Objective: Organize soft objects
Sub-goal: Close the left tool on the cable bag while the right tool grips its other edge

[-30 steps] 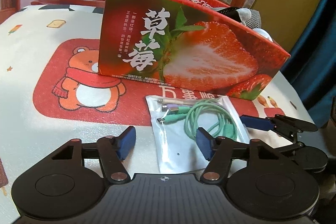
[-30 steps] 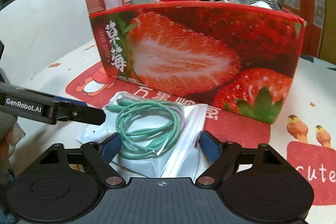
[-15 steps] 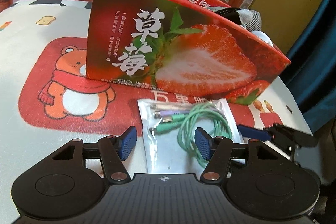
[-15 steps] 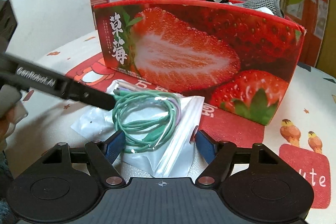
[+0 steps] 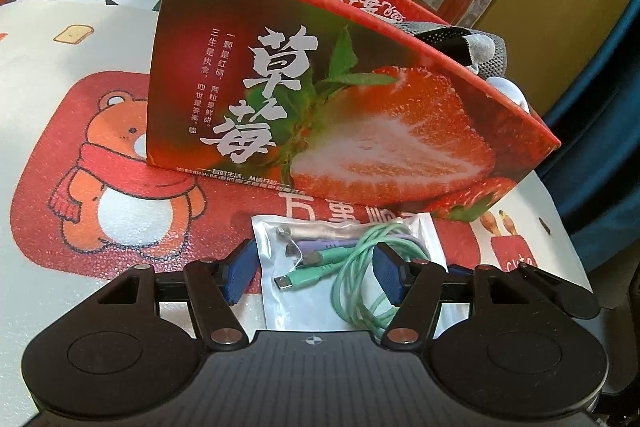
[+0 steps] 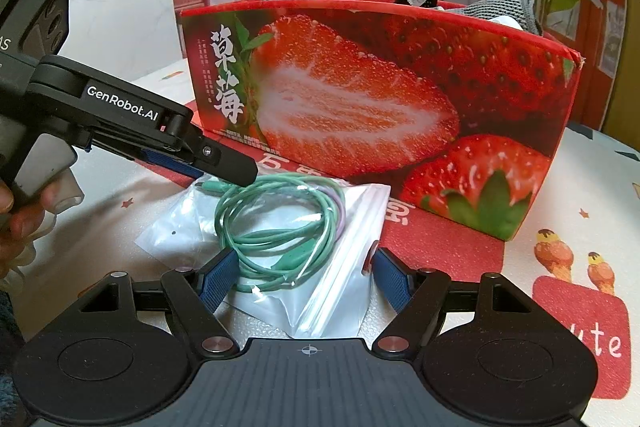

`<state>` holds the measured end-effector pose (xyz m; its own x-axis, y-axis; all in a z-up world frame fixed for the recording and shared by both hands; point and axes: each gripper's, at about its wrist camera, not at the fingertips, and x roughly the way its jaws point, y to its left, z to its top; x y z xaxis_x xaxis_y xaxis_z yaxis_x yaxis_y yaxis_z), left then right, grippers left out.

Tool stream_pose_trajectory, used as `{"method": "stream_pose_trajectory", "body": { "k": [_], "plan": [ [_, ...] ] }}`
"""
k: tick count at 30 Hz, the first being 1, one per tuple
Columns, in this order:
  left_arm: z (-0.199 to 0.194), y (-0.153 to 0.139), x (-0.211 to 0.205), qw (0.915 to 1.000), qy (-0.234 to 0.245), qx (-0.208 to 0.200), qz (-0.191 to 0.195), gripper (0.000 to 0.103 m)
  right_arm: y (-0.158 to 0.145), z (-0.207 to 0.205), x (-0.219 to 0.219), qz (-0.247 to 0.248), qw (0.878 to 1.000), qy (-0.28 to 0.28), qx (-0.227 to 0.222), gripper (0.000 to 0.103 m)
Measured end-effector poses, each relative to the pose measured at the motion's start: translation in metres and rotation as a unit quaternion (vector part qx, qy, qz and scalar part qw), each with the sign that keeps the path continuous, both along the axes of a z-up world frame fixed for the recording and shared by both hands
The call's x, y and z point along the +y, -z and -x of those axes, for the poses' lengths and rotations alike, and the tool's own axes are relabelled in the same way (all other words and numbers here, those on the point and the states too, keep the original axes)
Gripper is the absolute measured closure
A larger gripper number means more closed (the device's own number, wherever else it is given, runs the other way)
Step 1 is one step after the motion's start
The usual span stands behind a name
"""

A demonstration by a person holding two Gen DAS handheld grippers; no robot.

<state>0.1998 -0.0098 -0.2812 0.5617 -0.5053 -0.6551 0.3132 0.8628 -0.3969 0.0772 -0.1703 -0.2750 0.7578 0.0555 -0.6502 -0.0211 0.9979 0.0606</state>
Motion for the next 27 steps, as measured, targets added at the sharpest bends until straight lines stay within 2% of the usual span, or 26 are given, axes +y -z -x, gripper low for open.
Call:
{"method": "stream_pose_trajectory", "body": {
  "k": [7, 15, 18, 19, 21, 23, 27],
  "plan": [
    [0.013, 0.005, 0.005, 0.9995, 0.000, 0.007, 0.029, 0.037, 0.000, 0.000, 0.000, 0.000, 1.000, 0.000, 0.000, 0.032],
    [0.024, 0.006, 0.002, 0.9989, 0.006, 0.013, 0.045, 0.037, 0.001, 0.001, 0.000, -0.001, 1.000, 0.000, 0.000, 0.032],
    [0.030, 0.007, 0.003, 0.9989, 0.003, 0.011, 0.045, 0.048, 0.001, 0.001, -0.001, -0.003, 1.000, 0.000, 0.000, 0.032],
    [0.030, 0.007, 0.005, 0.9991, 0.000, 0.009, 0.042, 0.058, 0.001, 0.001, -0.001, -0.004, 1.000, -0.001, 0.000, 0.032],
    [0.031, 0.008, 0.012, 0.9988, -0.011, 0.011, 0.047, 0.071, 0.001, 0.000, -0.001, -0.005, 1.000, -0.001, 0.000, 0.032],
    [0.030, 0.009, 0.018, 0.9981, -0.012, 0.016, 0.059, 0.073, 0.001, 0.000, -0.002, -0.007, 1.000, -0.001, 0.000, 0.031],
    [0.034, 0.007, 0.013, 0.9991, 0.001, 0.001, 0.042, 0.073, 0.000, -0.001, -0.004, -0.015, 1.000, -0.004, 0.003, 0.029]
  ]
}}
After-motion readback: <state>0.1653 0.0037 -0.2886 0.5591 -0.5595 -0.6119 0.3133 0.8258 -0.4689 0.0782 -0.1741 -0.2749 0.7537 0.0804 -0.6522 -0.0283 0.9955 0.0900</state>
